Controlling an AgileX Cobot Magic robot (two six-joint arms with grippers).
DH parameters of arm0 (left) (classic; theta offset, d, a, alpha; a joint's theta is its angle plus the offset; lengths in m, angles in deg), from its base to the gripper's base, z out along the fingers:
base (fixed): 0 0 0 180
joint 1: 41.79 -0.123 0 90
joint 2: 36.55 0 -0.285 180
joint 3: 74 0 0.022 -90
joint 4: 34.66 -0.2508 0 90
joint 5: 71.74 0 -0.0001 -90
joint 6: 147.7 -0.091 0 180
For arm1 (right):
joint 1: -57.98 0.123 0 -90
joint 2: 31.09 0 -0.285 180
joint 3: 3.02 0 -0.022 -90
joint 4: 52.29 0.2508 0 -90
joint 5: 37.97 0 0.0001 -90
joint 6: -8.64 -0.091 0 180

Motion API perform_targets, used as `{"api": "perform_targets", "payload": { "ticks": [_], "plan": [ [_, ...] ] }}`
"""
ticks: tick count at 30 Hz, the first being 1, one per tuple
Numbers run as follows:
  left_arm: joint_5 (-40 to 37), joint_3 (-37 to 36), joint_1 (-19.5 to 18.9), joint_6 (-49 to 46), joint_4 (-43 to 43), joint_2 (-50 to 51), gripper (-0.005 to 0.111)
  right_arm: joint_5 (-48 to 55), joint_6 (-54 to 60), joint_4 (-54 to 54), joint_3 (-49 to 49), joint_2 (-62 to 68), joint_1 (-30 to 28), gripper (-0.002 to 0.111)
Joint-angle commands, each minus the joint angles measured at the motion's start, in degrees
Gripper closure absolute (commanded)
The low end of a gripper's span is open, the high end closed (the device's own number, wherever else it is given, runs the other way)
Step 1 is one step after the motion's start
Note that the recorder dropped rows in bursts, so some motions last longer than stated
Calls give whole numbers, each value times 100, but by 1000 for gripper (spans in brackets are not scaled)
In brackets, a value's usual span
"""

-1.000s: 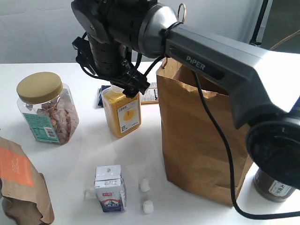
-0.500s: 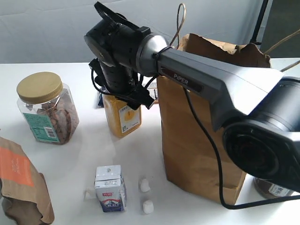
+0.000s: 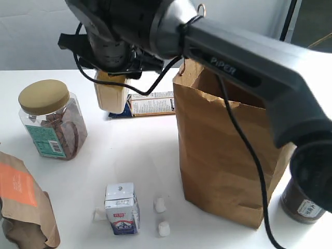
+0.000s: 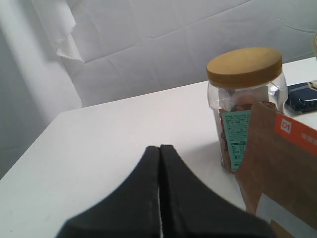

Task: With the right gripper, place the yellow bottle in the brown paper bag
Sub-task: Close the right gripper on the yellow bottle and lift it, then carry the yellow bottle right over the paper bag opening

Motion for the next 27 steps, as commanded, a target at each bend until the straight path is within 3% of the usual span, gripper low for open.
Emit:
{"api": "perform_targets", "payload": {
  "ticks": [1,6,11,19,27],
  "plan": [
    [25,-17,31,12,0,-25,107,-123,1065,-442,61,-650,188,108],
    [25,-17,31,12,0,-25,107,436,2332,193,61,-1283,533,108],
    [25,-17,31,12,0,-25,107,581,2791,-15,-44,-1862,983,108],
    [25,-17,31,12,0,-25,107,581,2341,-581,-1599,-3305,1540,108],
    [25,-17,31,12,0,-25,107,581,1566,-1408,-3579,-4913,1543,108]
  ]
}}
